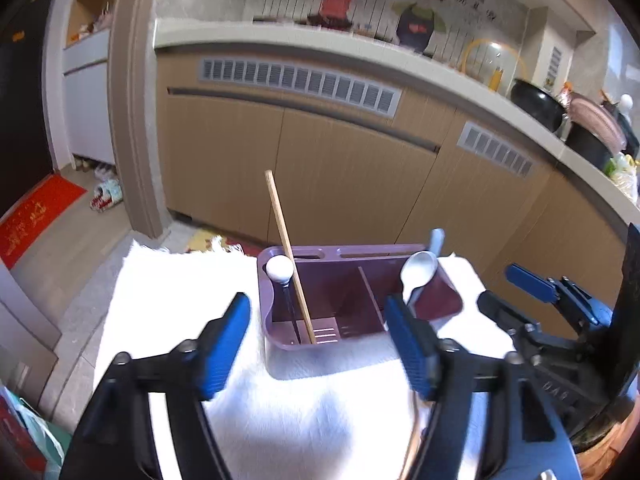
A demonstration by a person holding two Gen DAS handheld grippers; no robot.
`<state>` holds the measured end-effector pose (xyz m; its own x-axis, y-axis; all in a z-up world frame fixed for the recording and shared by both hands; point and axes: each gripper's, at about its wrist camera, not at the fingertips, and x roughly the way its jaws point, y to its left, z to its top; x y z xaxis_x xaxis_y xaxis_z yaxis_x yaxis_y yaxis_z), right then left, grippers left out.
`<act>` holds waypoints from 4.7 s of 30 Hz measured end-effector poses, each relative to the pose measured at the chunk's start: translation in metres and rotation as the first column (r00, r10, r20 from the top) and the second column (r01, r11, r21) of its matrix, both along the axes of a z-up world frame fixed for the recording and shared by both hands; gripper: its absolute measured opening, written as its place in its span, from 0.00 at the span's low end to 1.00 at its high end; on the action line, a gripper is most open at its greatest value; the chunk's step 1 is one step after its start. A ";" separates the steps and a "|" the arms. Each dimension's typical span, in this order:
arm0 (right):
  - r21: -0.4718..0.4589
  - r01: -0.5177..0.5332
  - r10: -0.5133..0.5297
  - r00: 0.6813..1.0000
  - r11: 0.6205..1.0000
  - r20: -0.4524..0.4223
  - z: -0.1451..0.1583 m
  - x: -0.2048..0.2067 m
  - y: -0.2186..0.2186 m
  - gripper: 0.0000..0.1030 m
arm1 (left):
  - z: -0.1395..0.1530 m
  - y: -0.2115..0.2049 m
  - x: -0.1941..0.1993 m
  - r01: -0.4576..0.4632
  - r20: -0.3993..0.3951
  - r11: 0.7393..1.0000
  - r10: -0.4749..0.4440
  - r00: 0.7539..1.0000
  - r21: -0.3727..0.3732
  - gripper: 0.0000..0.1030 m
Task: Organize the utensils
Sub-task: 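Lower the chopstick into the caddy with the left tool while the right tool drops the white spoon in, then grasp the dark slotted spoon handle with the right tool, then grasp the wooden spoon handle with the left tool, then lift the wooden spoon with the left tool while the right tool lifts the dark slotted spoon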
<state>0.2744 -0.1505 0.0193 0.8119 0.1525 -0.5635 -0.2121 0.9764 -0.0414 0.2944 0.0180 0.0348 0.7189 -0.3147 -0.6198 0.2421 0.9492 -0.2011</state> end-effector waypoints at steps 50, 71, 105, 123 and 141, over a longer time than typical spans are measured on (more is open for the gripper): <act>-0.116 -0.047 -0.009 0.897 0.992 -0.441 -0.109 -0.140 0.029 0.12 | -0.107 0.001 -0.125 0.058 -0.324 0.992 -0.019 0.946 0.112 0.99; -0.022 0.206 -0.199 0.909 0.978 -0.367 -0.098 -0.160 -0.075 0.12 | -0.099 -0.100 -0.078 0.388 -0.292 0.902 -0.324 0.900 0.192 0.37; 0.072 0.201 -0.158 0.908 0.977 -0.388 -0.113 -0.168 -0.078 0.13 | -0.123 -0.027 -0.118 0.209 -0.414 0.957 -0.109 0.904 0.204 0.11; 0.025 0.131 -0.111 0.914 0.991 -0.390 -0.107 -0.166 -0.050 0.19 | -0.140 -0.045 -0.105 0.238 -0.422 0.943 -0.122 0.898 0.234 0.64; -0.027 0.079 -0.083 0.888 0.996 -0.453 -0.114 -0.111 -0.029 0.29 | -0.136 -0.034 -0.100 0.201 -0.348 0.945 -0.103 0.932 0.258 0.27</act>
<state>0.1630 -0.1791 -0.0949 0.4770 0.0914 -0.8742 -0.1298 0.9910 0.0328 0.1947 -0.0160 -0.1009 0.4191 -0.1791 -0.8901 0.3552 0.9346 -0.0208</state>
